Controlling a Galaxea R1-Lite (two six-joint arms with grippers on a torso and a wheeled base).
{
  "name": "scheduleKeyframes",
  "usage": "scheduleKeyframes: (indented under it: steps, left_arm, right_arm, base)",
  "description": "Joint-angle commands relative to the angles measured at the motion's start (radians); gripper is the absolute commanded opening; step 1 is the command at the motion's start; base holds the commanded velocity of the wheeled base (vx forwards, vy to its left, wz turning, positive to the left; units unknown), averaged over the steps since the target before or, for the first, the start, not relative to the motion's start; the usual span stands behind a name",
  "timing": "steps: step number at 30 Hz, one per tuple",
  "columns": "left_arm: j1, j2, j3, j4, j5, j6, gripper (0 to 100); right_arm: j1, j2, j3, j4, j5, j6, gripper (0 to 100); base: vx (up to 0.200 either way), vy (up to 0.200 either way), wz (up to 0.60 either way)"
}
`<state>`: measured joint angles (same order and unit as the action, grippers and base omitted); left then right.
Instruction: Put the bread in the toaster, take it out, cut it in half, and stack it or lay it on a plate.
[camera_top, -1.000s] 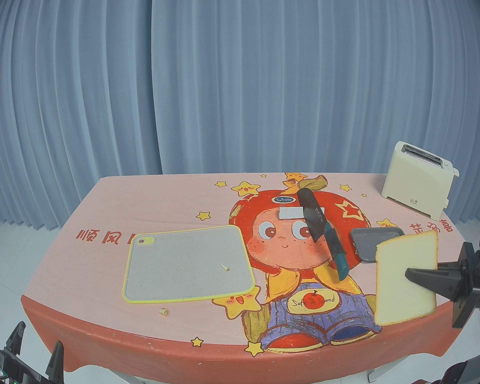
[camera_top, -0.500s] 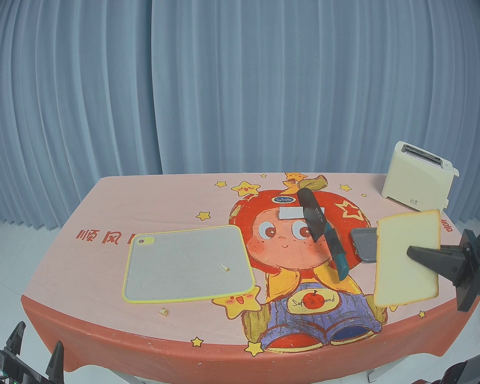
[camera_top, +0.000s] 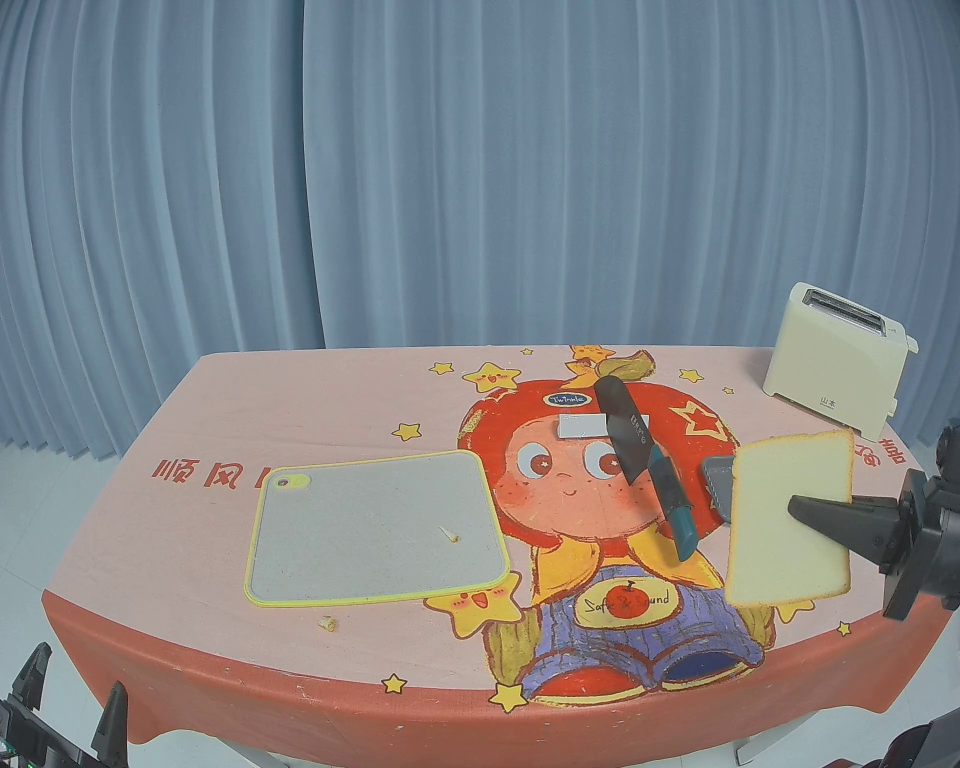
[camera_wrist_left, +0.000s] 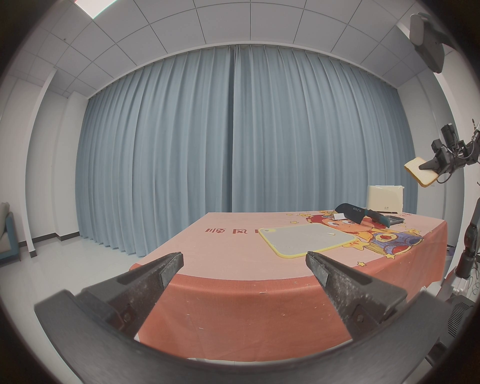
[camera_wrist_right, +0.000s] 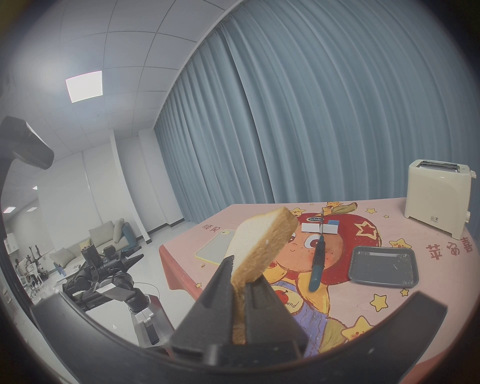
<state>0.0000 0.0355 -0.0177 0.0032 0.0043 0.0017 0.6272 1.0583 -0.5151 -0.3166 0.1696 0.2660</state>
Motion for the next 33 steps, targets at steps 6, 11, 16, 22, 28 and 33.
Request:
scheduleKeyframes:
  steps: [6, 11, 16, 22, 28, 33]
  left_arm:
    - [0.0, 0.001, 0.018, 0.0, 0.0, 0.0, 100]
    - [0.0, 0.001, 0.018, 0.0, 0.0, 0.001, 100]
    - [0.0, 0.001, 0.018, 0.0, 0.0, 0.0, 100]
    - [0.0, 0.001, 0.016, 0.0, 0.0, 0.0, 100]
    - [0.0, 0.001, 0.016, 0.0, 0.0, 0.0, 100]
    - [0.0, 0.001, 0.018, 0.0, 0.0, 0.0, 100]
  right_arm:
    - [0.005, 0.008, 0.003, 0.002, -0.015, -0.013, 0]
    - [0.017, 0.011, 0.004, -0.001, -0.01, -0.024, 0]
    - [0.019, 0.012, 0.003, -0.001, -0.009, -0.039, 0]
    - [0.029, 0.019, 0.004, -0.001, -0.009, -0.039, 0]
    - [0.032, 0.02, 0.006, -0.001, -0.009, -0.039, 0]
    - [0.032, 0.025, 0.006, -0.001, -0.009, -0.039, 0]
  base:
    - [0.0, 0.0, 0.0]
    - [0.0, 0.0, 0.0]
    - [0.0, 0.0, 0.0]
    - [0.0, 0.0, 0.0]
    - [0.0, 0.0, 0.0]
    - [0.0, 0.0, 0.0]
